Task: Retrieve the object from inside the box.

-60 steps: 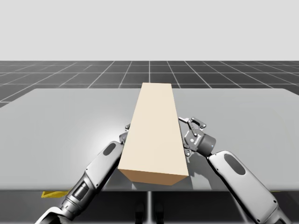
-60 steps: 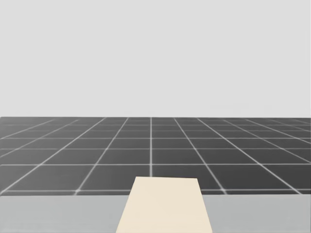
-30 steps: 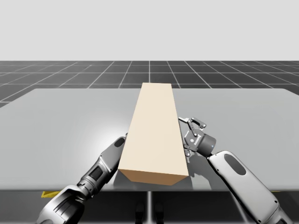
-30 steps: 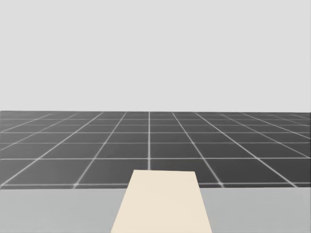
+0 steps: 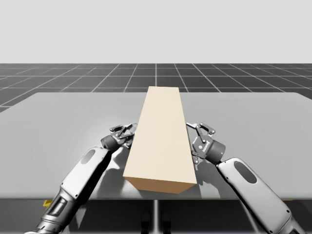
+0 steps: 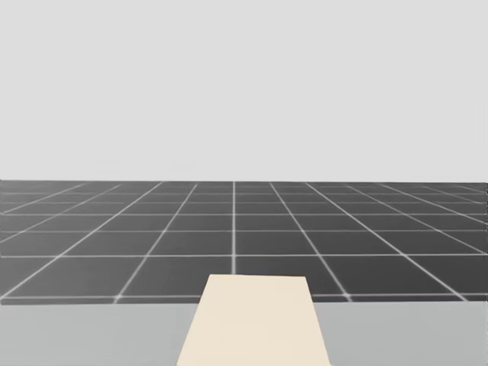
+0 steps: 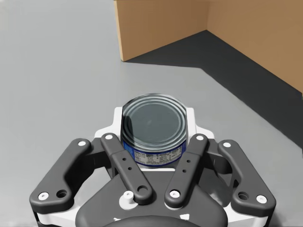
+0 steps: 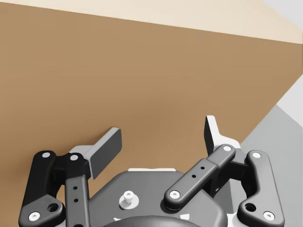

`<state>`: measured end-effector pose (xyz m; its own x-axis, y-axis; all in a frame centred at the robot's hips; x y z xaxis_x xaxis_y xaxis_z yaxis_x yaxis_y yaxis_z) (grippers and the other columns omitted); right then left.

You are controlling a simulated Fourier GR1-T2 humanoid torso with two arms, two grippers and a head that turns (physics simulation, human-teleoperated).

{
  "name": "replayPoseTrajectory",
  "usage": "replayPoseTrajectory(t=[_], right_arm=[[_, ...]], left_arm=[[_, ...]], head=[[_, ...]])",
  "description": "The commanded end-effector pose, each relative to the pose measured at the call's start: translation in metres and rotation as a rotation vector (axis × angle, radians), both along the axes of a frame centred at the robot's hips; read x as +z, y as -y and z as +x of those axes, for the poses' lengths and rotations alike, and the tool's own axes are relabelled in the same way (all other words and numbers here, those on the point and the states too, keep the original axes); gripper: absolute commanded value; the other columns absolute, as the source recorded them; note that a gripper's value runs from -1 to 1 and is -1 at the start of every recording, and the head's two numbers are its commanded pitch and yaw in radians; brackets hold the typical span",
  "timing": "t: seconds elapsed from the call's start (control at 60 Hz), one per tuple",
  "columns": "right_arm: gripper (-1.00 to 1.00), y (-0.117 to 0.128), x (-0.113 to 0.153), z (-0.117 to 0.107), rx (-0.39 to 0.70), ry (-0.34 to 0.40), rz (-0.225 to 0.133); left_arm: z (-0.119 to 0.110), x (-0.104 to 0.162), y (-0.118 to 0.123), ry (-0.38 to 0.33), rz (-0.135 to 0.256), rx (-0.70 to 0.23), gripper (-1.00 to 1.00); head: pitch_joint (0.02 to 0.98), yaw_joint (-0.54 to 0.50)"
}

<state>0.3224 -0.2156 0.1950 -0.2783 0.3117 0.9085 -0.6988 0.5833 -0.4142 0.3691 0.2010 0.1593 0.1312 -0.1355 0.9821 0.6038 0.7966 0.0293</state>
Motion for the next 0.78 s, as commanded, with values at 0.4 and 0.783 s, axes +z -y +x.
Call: replayPoseTrajectory(t=[0.4, 0.783], right_arm=[[-1.0, -0.023, 0.004, -0.009, 0.046, 0.008, 0.109], [-1.0, -0.01, 0.016, -0.015, 0.052, 0.006, 0.129]], left_arm=[[-0.011, 0.172, -0.077, 0.278, 0.084, 0.063, 1.0], [-0.001, 0.304, -0.072, 0.464, 0.044, 0.117, 1.0]], head=[[0.134, -0.04], [0.125, -0.04]])
